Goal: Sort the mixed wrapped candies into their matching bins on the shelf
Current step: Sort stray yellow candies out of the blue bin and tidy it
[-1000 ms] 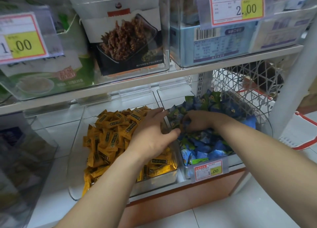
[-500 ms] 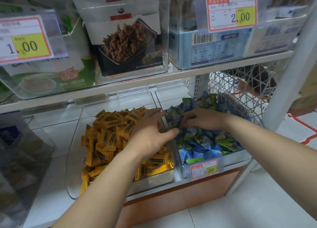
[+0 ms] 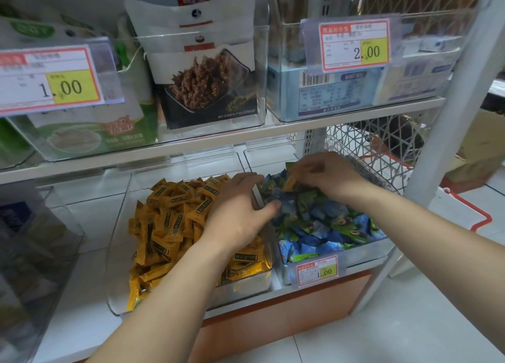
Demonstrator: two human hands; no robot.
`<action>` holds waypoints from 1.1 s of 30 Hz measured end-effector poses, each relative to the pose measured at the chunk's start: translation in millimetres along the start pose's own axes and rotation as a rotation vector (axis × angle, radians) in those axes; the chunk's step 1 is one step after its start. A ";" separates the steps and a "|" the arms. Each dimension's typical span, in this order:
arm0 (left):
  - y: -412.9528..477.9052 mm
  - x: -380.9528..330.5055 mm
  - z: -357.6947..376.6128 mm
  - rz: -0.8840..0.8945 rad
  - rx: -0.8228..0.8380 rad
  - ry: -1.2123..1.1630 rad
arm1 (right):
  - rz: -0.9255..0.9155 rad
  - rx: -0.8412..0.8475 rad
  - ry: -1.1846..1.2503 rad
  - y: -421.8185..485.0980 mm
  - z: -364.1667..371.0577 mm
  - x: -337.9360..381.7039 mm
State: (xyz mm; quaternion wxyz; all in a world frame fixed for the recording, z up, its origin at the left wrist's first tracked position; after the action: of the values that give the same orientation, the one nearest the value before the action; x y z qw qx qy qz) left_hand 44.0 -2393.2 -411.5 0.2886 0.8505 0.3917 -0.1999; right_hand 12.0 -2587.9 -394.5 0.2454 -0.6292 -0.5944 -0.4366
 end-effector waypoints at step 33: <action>0.5 19.6 12.4 -0.056 0.142 0.050 | 0.313 0.499 -0.652 38.0 73.8 -102.7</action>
State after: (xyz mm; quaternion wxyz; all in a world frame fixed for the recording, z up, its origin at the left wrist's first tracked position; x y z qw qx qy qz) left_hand 55.0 -2390.7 -431.7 0.2122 0.8621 0.4074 -0.2140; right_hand 76.7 -2588.2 -509.7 0.2524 -0.7380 -0.6255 -0.0160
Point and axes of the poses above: each hand's wrist, its own y-axis towards the middle knuckle, its own z-axis out of the palm, x = y × z, the point moved 7 cm from there along y, towards the middle knuckle
